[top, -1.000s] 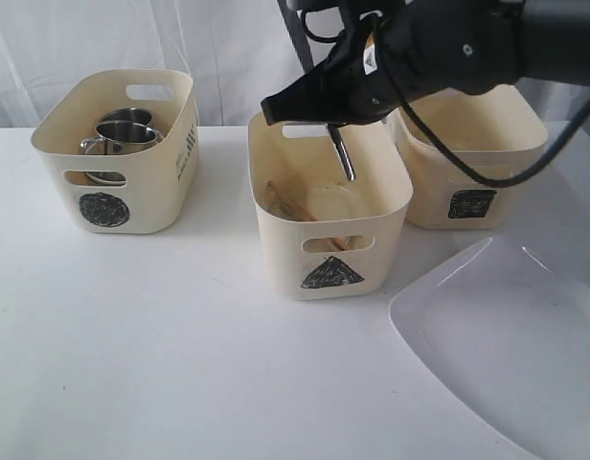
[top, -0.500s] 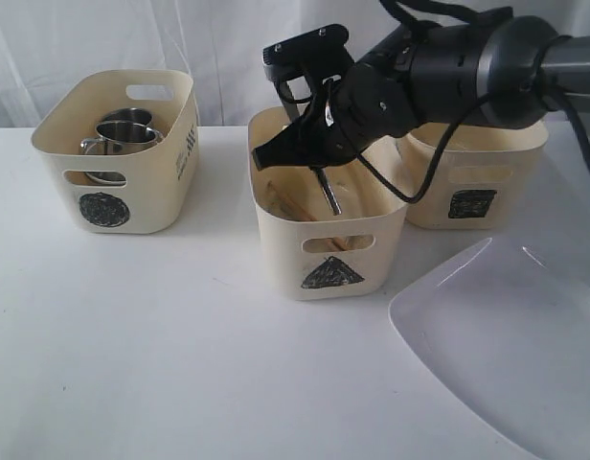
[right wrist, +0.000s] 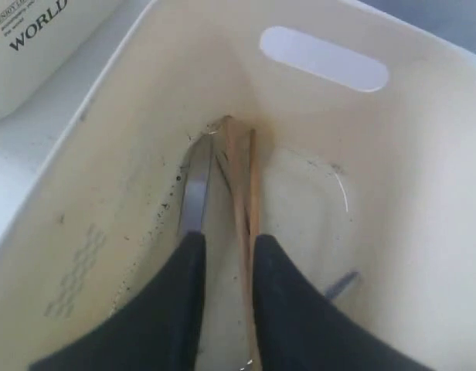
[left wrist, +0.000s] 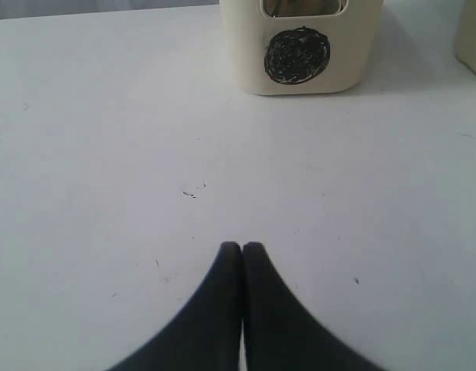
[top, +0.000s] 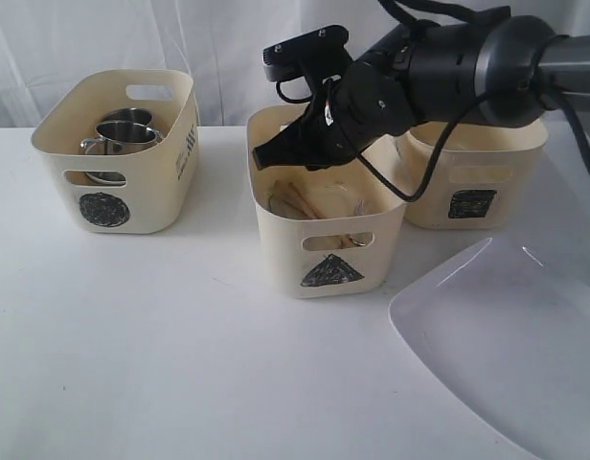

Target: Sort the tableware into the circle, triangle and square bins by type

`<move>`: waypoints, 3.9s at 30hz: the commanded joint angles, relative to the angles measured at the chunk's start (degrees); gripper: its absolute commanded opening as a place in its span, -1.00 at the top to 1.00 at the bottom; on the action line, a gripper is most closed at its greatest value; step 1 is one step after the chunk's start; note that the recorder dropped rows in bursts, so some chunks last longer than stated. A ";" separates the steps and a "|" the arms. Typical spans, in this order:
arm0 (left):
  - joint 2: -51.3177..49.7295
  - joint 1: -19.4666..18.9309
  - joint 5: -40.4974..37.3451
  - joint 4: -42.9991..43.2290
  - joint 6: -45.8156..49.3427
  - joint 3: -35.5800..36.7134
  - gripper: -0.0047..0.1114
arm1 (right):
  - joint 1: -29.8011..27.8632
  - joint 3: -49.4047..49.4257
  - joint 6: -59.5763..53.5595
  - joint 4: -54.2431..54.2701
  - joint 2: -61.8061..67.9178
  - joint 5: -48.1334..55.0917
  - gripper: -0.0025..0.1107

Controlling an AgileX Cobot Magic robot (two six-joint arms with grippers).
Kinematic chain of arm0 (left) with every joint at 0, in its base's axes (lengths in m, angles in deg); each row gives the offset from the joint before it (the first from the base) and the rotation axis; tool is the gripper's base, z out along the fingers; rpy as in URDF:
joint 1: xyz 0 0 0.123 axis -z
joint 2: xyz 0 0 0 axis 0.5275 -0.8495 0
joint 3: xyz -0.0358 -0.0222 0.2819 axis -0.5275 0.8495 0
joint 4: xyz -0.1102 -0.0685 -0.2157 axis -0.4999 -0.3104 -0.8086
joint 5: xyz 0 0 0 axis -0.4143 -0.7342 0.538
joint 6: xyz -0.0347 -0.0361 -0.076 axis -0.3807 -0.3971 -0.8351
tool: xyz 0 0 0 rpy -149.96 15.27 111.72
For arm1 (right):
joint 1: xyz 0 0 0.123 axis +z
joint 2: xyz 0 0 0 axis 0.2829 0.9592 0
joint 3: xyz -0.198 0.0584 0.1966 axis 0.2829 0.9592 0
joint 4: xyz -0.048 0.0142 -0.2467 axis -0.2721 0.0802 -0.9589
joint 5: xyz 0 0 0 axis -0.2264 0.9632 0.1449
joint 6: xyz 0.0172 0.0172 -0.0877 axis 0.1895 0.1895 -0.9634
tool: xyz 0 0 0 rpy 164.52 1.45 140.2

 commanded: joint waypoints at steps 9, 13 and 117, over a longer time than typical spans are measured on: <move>0.22 -0.23 -0.15 -0.63 -0.01 0.25 0.91 | 0.07 3.22 4.50 -0.44 -11.59 8.63 0.96; 0.22 -0.23 -0.15 -0.63 -0.01 0.25 0.91 | 0.07 8.53 4.79 0.49 -16.77 9.77 0.96; 0.22 -0.23 -0.15 -0.63 -0.01 0.25 0.91 | 3.86 7.53 -0.61 0.00 -5.67 4.64 0.96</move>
